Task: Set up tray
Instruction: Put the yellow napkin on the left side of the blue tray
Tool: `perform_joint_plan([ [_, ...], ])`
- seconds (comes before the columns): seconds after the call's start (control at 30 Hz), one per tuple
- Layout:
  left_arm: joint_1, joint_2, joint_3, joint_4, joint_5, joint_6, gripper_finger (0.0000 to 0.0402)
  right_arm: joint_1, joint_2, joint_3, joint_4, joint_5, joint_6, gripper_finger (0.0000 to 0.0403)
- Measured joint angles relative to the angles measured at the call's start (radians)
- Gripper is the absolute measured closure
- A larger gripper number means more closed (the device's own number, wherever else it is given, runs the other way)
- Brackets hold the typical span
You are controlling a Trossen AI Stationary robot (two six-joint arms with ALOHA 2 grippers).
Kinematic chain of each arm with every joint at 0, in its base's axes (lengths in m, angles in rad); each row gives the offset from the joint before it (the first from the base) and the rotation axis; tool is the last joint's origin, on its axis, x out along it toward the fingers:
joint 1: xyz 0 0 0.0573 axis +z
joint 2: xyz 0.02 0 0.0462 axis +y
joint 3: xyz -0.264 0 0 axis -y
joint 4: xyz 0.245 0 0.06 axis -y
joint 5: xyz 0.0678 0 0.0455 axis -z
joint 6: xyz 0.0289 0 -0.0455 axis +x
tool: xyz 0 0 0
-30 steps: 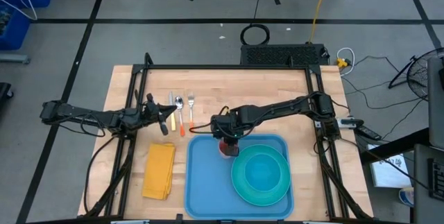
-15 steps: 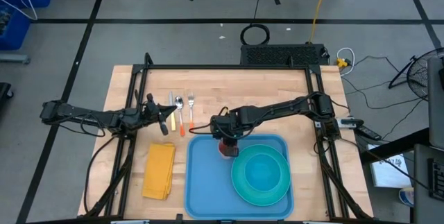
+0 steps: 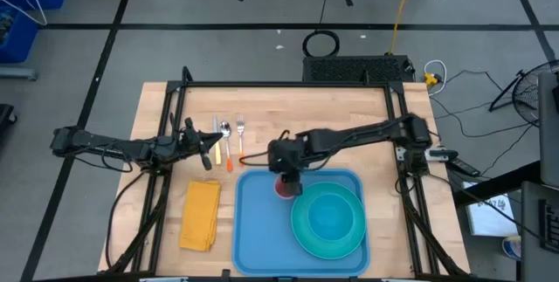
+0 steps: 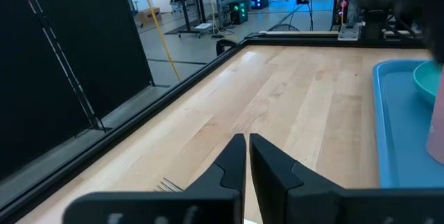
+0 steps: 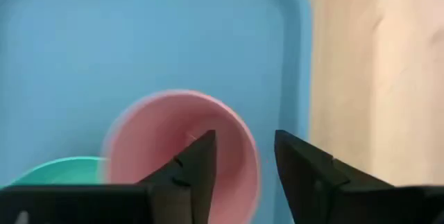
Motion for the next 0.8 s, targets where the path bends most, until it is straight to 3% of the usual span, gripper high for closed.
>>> perform_joint_plan([
  [0.13,0.0,0.0,0.0,0.0,0.001,0.0,0.0385,-0.011,-0.143,-0.008,0.018,0.001,-0.145,0.0253],
  [0.2,0.0,0.0,0.0,0.0,0.001,0.0,0.039,-0.011,-0.238,-0.061,0.124,0.001,-0.194,0.0267],
  [0.4,0.0,0.0,0.0,0.0,0.001,0.0,0.0399,-0.019,-0.549,-0.384,0.423,-0.138,-0.222,0.0383],
  [0.47,0.0,0.0,0.0,0.0,0.001,0.0,0.0397,-0.01,-0.65,-0.513,0.545,-0.124,-0.185,0.0392],
  [0.67,0.0,0.0,0.0,0.0,0.0,0.001,0.0377,-0.028,-0.944,-0.898,0.827,0.086,-0.191,0.0398],
  [0.8,0.0,0.0,0.0,0.0,-0.008,-0.028,0.0375,-0.104,-1.102,-1.079,0.947,0.098,-0.148,0.04],
])
